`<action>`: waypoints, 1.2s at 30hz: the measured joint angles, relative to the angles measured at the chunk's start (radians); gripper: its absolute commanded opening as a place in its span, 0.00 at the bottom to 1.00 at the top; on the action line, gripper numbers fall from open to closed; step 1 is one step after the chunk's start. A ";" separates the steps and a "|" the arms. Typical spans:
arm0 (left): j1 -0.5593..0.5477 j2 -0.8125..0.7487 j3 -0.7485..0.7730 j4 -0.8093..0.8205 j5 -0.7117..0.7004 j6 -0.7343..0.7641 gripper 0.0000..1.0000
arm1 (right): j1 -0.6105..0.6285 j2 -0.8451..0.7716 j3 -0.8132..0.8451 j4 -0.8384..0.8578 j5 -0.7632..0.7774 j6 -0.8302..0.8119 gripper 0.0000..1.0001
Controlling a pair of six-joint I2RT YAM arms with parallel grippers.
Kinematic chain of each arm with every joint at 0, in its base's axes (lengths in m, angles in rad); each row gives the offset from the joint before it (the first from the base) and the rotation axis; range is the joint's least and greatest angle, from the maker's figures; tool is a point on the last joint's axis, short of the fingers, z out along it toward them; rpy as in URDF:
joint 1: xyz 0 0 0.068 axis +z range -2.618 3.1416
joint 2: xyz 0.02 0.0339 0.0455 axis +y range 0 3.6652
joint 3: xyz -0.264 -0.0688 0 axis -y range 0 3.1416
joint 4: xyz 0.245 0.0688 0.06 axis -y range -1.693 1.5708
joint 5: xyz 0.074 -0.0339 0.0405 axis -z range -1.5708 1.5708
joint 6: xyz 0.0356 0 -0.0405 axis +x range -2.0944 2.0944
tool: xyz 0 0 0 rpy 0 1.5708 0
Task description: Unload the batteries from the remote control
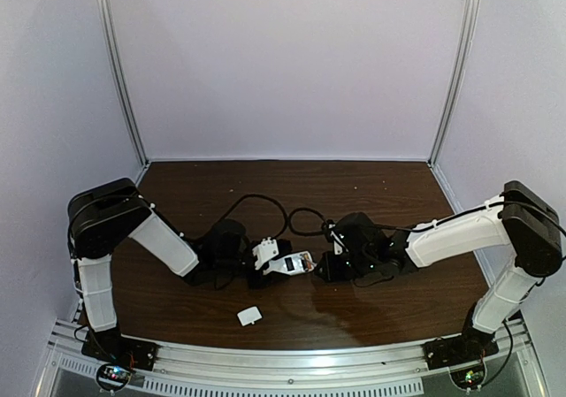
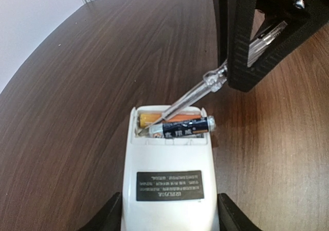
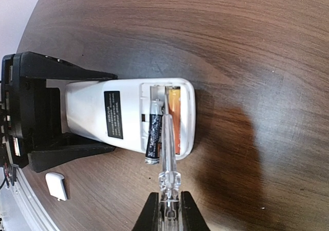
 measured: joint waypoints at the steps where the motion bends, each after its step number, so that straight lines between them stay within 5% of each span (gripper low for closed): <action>1: 0.000 0.000 0.000 0.000 0.000 0.000 0.00 | 0.000 0.000 0.000 0.000 0.000 -0.003 0.00; 36: -0.004 -0.025 -0.034 0.002 0.012 0.011 0.00 | 0.032 -0.031 -0.074 0.071 -0.008 -0.034 0.00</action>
